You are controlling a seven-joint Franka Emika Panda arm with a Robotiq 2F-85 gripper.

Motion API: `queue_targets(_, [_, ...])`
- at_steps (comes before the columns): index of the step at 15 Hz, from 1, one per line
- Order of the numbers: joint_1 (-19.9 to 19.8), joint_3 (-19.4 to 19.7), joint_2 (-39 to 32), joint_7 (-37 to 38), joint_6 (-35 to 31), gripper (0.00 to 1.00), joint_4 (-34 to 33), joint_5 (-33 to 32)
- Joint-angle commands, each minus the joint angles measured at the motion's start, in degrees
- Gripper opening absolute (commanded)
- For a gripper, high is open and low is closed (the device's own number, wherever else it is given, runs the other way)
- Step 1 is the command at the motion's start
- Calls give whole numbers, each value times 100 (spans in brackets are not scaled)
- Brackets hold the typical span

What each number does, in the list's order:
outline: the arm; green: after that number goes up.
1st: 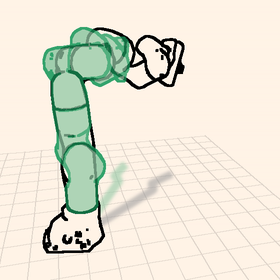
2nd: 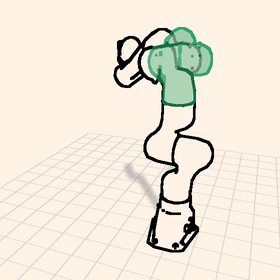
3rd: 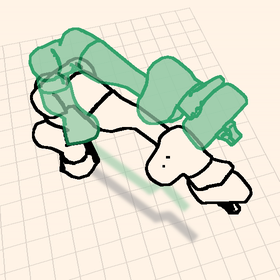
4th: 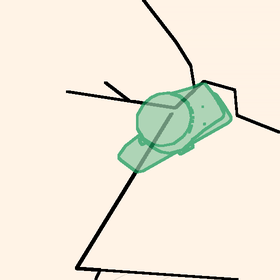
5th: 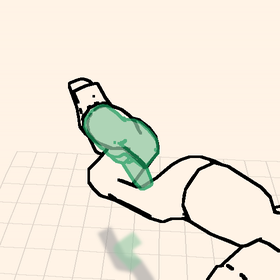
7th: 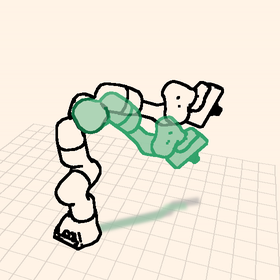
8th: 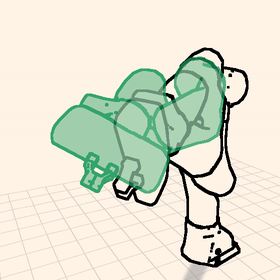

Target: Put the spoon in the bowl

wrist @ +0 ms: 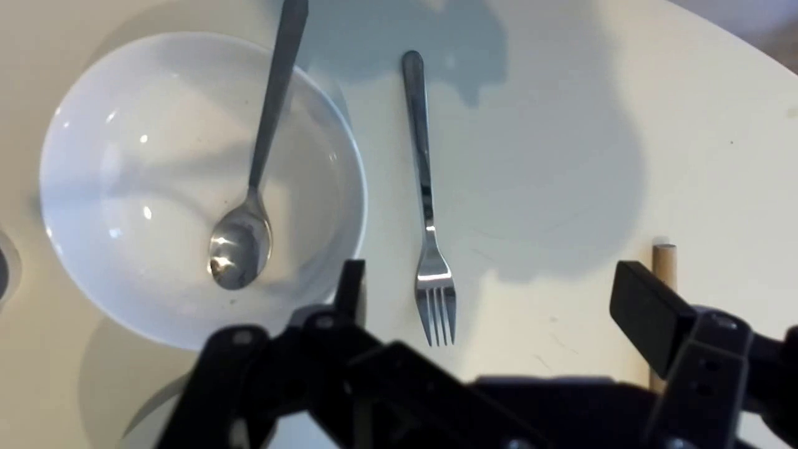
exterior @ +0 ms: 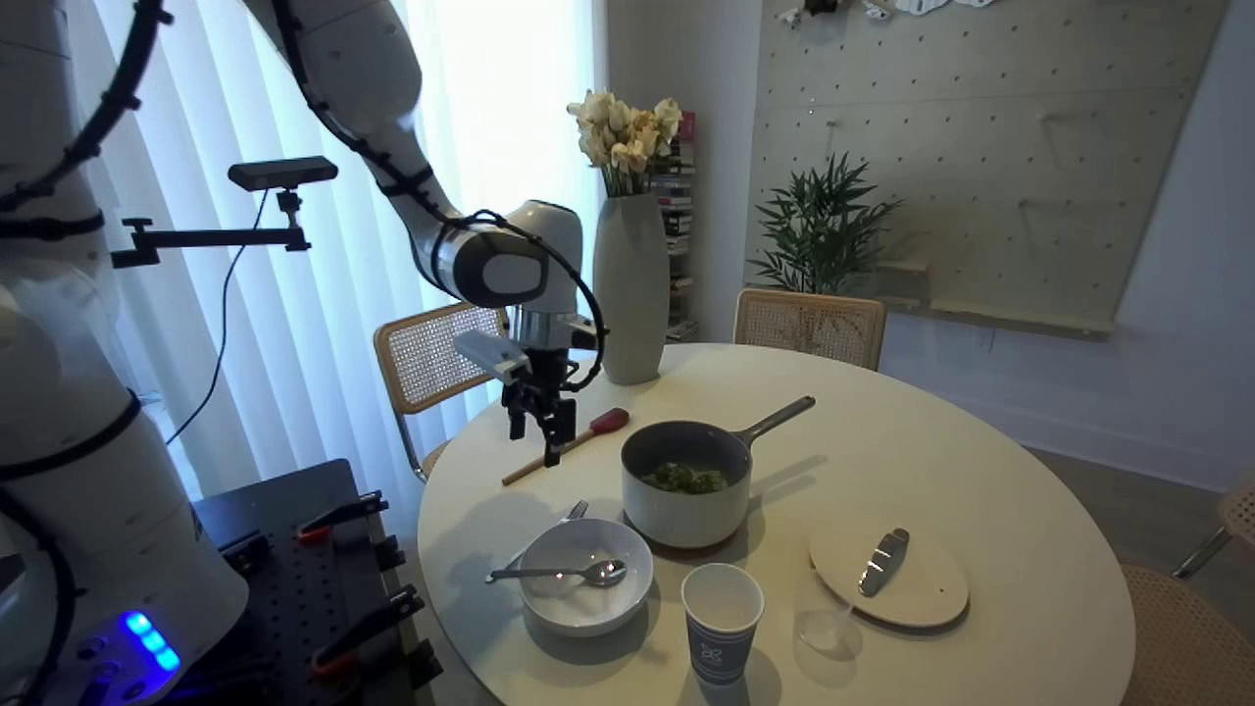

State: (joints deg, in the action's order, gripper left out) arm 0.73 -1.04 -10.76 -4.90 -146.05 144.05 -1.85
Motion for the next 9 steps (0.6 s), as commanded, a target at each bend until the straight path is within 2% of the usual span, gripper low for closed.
queue_targets(1, [227, -74, 1012, 598, -913, 100, 1059, -130])
queue_targets(2, [302, -53, 1243, 900, -1339, 100, 1335, -298])
queue_targets(3, [174, -66, 586, 407, -844, 100, 702, -37])
queue_targets(9, [177, -69, 614, 452, -933, 100, 788, -58])
